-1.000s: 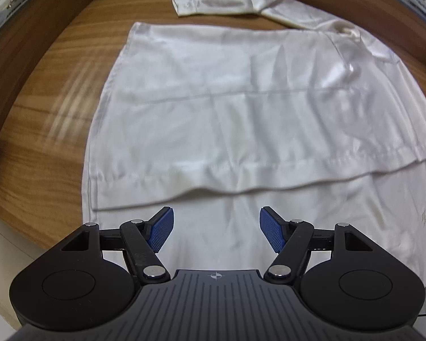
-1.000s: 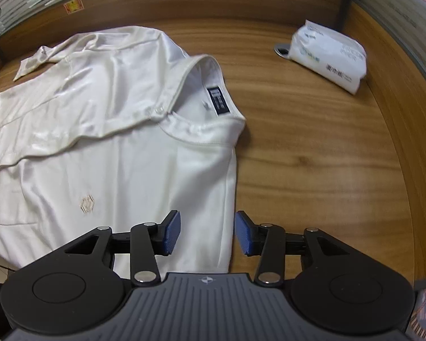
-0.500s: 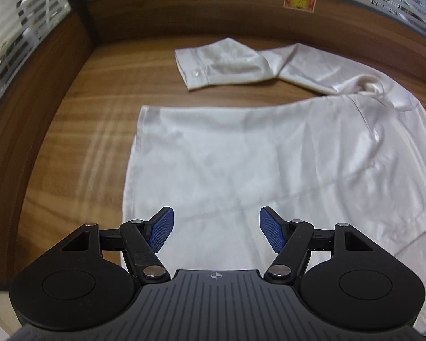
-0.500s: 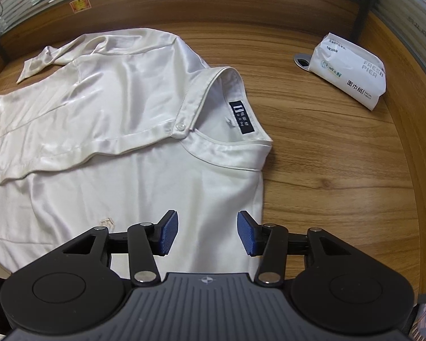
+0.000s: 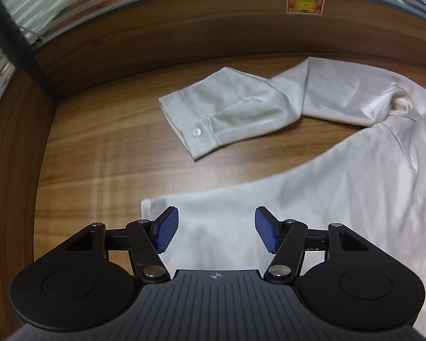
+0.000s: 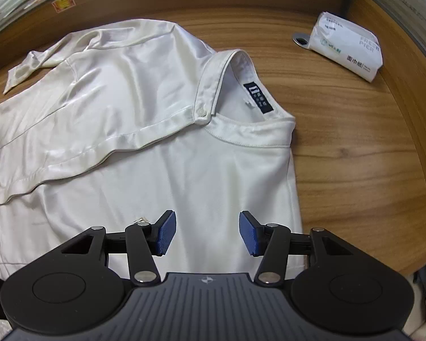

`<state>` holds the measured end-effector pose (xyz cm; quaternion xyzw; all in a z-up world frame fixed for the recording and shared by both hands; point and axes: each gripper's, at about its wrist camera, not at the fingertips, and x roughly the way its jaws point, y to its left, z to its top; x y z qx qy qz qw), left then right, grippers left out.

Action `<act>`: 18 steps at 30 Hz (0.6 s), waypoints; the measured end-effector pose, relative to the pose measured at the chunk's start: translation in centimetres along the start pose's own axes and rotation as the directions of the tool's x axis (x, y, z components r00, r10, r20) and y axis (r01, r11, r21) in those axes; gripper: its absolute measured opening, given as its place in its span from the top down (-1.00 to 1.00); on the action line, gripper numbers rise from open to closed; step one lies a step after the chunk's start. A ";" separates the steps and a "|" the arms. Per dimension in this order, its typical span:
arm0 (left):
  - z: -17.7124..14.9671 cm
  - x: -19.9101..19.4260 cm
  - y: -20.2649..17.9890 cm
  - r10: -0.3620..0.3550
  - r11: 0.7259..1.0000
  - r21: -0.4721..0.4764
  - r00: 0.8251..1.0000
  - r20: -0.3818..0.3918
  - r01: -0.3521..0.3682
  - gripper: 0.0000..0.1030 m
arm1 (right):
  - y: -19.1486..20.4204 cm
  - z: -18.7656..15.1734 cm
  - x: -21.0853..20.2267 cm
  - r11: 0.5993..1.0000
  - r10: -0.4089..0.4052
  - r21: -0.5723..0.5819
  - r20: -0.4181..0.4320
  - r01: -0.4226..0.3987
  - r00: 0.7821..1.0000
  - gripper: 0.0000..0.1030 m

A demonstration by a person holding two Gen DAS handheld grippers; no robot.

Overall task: Fold clothes
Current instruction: 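Move the left gripper to the sleeve cuff and grasp it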

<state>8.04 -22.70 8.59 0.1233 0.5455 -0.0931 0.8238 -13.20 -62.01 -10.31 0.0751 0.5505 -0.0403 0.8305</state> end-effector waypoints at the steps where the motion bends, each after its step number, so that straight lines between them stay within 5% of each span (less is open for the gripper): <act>1: 0.8 -0.4 -0.9 -0.010 1.000 0.010 1.000 -0.003 0.010 -0.02 | 0.3 -0.1 0.0 1.000 -0.006 0.008 -0.002 0.006 1.000 -0.09; 18: 6.5 -4.9 -10.3 -0.080 0.995 0.066 0.997 -0.006 0.081 0.15 | 2.2 -1.2 0.3 0.992 -0.055 0.113 -0.044 0.060 0.997 -0.13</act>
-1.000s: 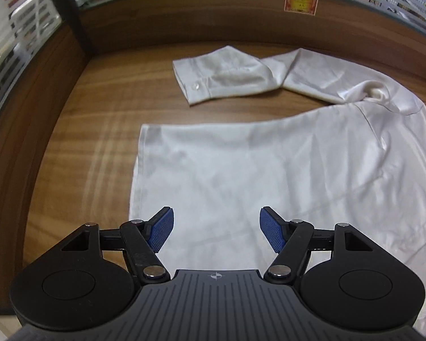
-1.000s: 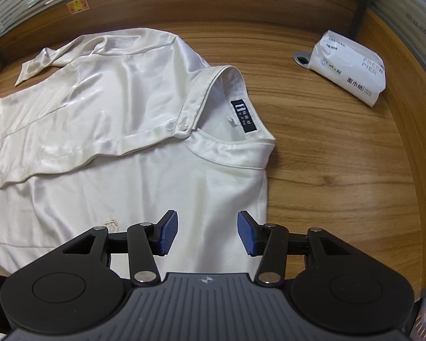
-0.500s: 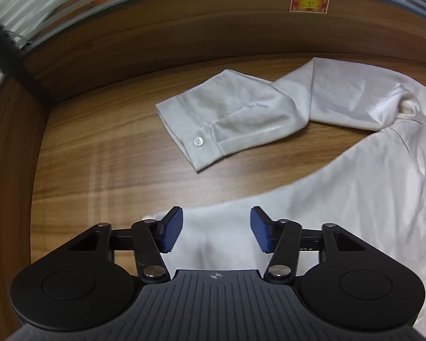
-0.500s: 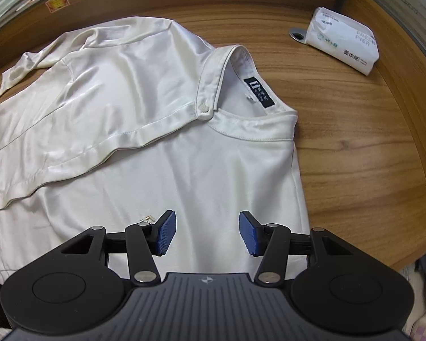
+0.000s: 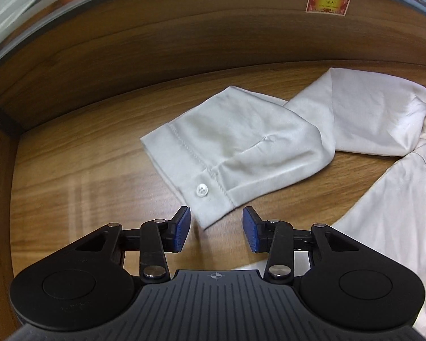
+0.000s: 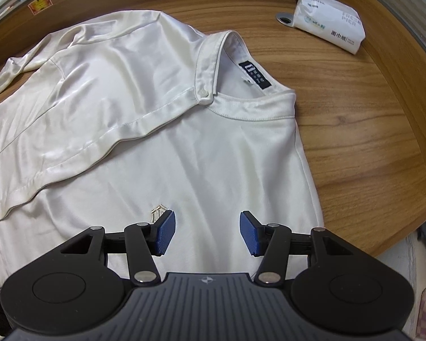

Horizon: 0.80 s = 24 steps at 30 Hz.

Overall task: Fold clothes
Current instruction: 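Move the left gripper to the sleeve cuff and grasp it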

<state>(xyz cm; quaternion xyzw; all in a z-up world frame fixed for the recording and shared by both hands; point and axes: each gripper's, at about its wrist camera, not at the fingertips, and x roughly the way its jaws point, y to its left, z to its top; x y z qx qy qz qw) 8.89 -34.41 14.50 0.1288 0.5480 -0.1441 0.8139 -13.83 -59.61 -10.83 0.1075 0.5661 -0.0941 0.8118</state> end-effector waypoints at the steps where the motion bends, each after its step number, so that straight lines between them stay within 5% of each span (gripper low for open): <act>1: 0.2 -0.7 -1.1 -0.004 1.000 0.002 1.000 -0.004 0.004 0.15 | 0.0 -0.1 0.0 1.000 -0.001 0.004 -0.001 0.001 1.000 -0.15; 12: 1.3 -7.1 -8.9 -0.011 0.999 0.038 1.000 -0.018 0.012 0.18 | -0.7 -0.7 -0.7 0.999 -0.032 0.032 0.005 0.032 0.999 -0.24; 16: 1.8 -10.2 -12.2 0.002 0.997 0.075 1.000 -0.002 -0.002 0.66 | -0.9 -0.7 -0.8 0.999 -0.038 0.031 0.007 0.037 0.999 -0.24; 24: 1.7 -16.1 -16.6 0.008 0.996 0.091 0.995 0.095 -0.017 0.93 | -0.9 -0.4 -0.9 0.999 -0.028 0.024 0.020 0.028 0.999 -0.24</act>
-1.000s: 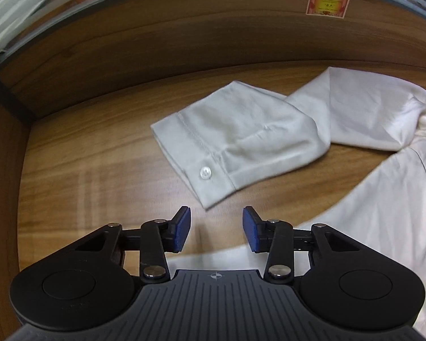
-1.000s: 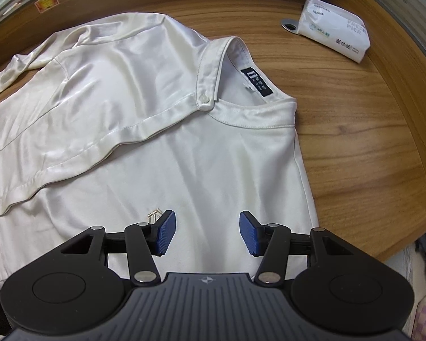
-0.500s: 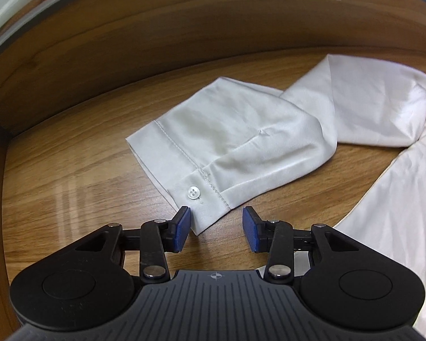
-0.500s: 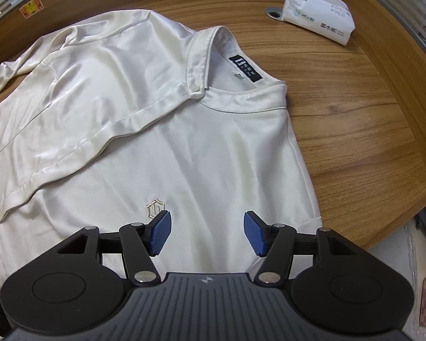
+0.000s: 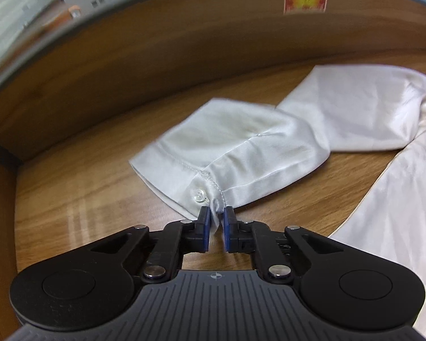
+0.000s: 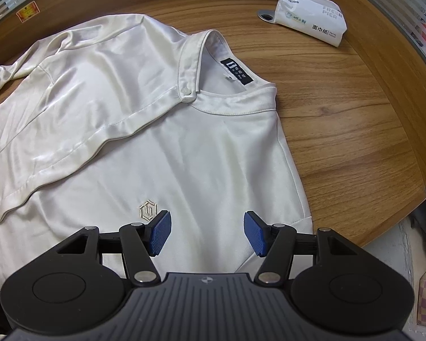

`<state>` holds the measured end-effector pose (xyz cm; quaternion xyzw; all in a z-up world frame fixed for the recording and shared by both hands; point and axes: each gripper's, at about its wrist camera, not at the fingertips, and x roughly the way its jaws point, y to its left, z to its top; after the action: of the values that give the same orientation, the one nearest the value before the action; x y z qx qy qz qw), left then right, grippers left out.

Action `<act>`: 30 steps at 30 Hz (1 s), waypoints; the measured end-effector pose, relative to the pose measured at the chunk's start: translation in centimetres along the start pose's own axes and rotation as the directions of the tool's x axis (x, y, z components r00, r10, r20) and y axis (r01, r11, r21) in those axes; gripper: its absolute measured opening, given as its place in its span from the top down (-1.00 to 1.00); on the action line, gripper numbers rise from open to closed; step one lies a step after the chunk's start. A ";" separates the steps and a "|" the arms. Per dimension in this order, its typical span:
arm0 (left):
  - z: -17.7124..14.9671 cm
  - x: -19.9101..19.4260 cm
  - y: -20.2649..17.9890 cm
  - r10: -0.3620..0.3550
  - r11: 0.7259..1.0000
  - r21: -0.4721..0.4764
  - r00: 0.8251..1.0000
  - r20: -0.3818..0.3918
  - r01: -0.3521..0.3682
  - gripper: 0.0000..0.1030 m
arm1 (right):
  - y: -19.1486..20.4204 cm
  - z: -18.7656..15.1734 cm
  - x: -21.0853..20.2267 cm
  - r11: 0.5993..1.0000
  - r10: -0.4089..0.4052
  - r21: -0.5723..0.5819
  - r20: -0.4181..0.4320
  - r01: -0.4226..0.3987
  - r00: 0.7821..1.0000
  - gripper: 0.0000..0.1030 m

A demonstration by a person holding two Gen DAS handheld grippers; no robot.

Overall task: Fold clothes
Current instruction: 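Move the left gripper to the sleeve cuff and grasp it, then carry the held cuff with the left gripper over the shirt body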

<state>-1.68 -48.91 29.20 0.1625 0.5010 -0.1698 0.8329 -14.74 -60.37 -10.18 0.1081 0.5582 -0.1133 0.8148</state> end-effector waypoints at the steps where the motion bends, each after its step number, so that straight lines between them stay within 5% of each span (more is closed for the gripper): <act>1: 0.3 -1.8 -1.2 -0.005 1.000 -0.001 1.000 0.020 0.005 0.93 | 0.0 0.1 0.0 1.000 0.003 -0.003 0.002 -0.003 1.000 -0.24; 8: -0.7 -9.7 -5.2 -0.063 0.998 -0.016 0.994 0.085 0.065 0.93 | 0.4 0.7 0.3 0.999 0.035 -0.030 0.012 -0.034 0.999 -0.24; 15: -3.7 -11.7 -5.5 -0.155 0.986 -0.044 0.982 0.110 0.161 0.93 | 1.0 1.7 0.5 0.994 0.073 -0.078 0.027 -0.071 0.997 -0.24; 24: -8.6 -18.2 -10.3 -0.328 0.923 -0.165 0.934 0.140 0.348 0.93 | 2.3 2.6 0.4 0.973 0.142 -0.184 0.017 -0.137 0.990 -0.24; 30: -11.6 -19.0 -9.9 -0.387 0.890 -0.196 0.909 0.157 0.413 0.93 | 3.0 2.8 0.8 0.950 0.186 -0.255 0.000 -0.180 0.982 -0.24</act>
<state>-23.49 -50.35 39.90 -0.0493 0.4914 -0.2891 0.8201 -11.09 -58.39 -9.78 0.0530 0.5457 0.0337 0.8356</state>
